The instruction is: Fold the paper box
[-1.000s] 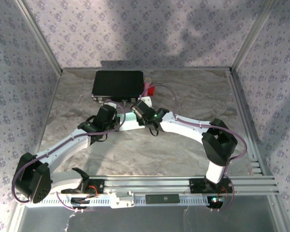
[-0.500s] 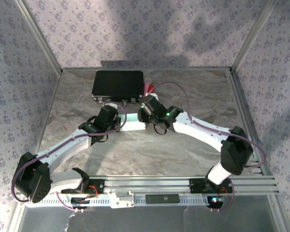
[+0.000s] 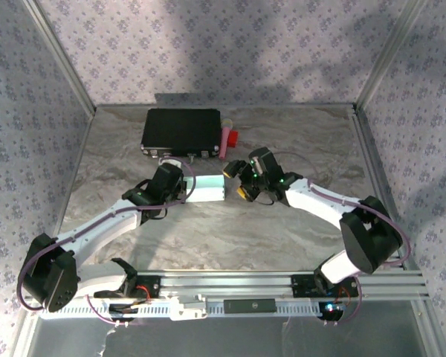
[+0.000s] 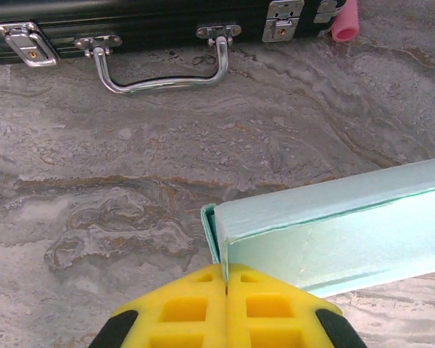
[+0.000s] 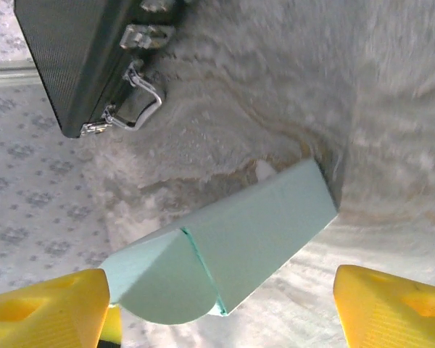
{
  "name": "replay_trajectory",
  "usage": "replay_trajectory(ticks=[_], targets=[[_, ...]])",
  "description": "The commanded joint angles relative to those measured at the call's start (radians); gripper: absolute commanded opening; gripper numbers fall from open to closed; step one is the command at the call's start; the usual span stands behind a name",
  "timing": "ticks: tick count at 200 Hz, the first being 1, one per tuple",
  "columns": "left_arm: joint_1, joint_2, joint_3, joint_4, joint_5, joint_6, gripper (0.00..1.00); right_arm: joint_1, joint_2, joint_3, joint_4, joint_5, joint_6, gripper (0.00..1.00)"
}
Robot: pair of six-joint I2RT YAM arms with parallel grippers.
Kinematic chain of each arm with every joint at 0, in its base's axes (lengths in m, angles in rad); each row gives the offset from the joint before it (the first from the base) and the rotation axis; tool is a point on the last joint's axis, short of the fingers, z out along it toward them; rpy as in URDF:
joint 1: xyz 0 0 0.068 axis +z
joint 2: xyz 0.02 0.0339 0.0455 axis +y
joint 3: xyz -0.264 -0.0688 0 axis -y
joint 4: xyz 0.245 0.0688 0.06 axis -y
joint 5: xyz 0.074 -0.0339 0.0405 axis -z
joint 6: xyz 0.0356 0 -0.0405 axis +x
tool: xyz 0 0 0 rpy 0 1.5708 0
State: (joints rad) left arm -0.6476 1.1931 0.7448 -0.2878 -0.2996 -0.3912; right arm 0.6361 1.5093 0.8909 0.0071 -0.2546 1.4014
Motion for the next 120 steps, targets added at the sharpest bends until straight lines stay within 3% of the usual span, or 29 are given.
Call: replay_trajectory(ticks=[1,63,120], targets=[[-0.009,-0.005,-0.008,-0.007,-0.027,-0.024,0.00,0.005,0.022,-0.052,0.273,-0.091,0.275,0.87],[-0.016,0.001,-0.010,0.001,-0.039,-0.033,0.00,0.020,0.050,-0.084,0.365,-0.107,0.356,0.89],[-0.020,0.002,-0.010,-0.001,-0.041,-0.041,0.00,0.036,0.092,-0.112,0.391,-0.107,0.381,0.81]])
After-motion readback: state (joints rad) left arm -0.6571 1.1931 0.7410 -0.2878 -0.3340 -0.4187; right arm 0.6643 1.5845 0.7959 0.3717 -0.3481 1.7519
